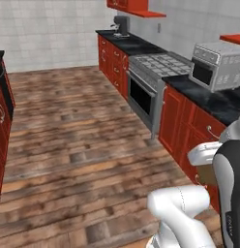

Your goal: Start the toaster. Once the lever pops up, take the bread to the plate on the dining counter.

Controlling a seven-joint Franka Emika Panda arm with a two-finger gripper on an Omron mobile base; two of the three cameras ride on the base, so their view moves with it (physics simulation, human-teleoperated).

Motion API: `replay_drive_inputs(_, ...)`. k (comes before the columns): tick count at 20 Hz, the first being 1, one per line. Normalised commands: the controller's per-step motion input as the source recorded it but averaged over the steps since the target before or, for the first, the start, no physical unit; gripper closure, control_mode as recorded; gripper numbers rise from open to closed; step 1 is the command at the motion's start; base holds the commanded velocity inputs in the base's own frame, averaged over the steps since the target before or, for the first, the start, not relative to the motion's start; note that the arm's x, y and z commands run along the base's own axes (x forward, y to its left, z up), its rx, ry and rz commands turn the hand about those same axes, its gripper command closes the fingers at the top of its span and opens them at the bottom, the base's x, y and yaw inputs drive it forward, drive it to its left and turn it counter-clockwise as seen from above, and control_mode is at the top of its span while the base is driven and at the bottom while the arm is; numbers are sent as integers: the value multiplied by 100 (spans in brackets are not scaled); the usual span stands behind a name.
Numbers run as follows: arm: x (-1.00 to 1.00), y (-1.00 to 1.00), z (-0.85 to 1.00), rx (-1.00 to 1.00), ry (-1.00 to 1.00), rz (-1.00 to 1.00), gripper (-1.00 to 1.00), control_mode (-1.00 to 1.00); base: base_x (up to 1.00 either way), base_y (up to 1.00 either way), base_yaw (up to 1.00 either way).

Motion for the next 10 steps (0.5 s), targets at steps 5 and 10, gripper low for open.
replay_drive_inputs(5, 0, 0, 0, 0, 0, 0, 100, 100, 58, 3, 44)
replay_drive_inputs(10, 0, 0, 0, 0, 0, 0, 100, 100, 45, 1, 36)
